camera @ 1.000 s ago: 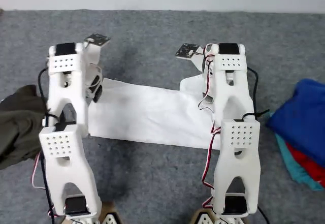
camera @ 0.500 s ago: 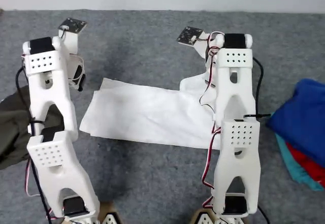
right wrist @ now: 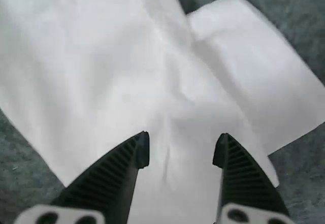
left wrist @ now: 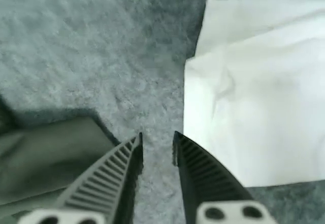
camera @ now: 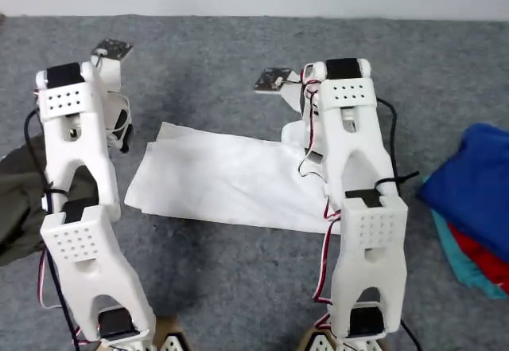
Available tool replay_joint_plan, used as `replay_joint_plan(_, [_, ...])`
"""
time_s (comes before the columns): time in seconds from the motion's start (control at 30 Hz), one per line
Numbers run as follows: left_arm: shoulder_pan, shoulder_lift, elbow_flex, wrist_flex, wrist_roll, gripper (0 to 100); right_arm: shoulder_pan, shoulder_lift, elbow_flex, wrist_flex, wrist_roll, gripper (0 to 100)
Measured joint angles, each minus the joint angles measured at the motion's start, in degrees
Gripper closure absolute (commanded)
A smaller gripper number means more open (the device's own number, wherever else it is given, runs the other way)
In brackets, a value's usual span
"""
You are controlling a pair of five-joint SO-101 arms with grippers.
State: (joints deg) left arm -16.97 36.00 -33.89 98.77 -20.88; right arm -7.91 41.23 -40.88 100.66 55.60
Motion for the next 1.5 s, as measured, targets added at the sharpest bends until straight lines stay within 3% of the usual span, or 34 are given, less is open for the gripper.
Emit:
replay_joint_plan(0.23, [0.0,0.0,2.73,0.0,0.0,90,0.18,-1.23,6.24,-0.35,0.44,77.9])
replay_joint_plan(0.5, [0.0,0.0,2.73,0.0,0.0,90,0.35,1.23,6.33,-9.85,0.44,94.6])
replay_joint_plan(1.13, [0.0,0.0,2.81,0.0,0.0,90,0.26,4.31,3.52,-14.51,0.53,95.2])
replay_joint_plan(1.5, [0.0,0.0,2.81,0.0,0.0,90,-2.55,4.31,-2.9,-8.44,0.53,95.3])
